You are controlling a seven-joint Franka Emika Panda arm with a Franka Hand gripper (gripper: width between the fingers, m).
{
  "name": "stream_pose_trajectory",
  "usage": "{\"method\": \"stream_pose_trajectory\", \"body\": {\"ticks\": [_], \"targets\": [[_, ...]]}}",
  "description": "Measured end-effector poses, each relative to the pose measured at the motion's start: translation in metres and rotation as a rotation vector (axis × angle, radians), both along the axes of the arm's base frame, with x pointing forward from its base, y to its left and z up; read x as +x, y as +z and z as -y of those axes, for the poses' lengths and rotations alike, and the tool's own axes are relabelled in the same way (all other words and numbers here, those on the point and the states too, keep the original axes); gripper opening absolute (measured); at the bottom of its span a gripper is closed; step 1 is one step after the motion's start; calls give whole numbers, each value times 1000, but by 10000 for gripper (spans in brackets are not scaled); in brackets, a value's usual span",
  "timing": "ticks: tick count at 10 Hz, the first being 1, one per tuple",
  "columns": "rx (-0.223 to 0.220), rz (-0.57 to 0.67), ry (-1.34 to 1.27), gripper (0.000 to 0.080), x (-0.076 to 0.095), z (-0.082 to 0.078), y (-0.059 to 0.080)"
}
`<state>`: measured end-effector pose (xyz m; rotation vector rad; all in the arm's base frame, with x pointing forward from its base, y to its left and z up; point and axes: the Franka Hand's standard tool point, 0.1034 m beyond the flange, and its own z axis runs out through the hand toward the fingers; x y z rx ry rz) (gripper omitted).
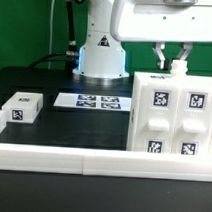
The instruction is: Assemble cabinet
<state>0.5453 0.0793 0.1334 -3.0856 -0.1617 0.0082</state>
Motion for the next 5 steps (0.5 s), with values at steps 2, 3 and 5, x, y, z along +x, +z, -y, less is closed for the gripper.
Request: {"method": "stream_pose_trajectory", "body": {"ticks": [2, 3, 5], "targets": [[0, 0, 0, 391, 0, 0, 0], [0, 0, 0, 575, 0, 0, 0], [0, 0, 0, 707, 0, 0, 0]]}}
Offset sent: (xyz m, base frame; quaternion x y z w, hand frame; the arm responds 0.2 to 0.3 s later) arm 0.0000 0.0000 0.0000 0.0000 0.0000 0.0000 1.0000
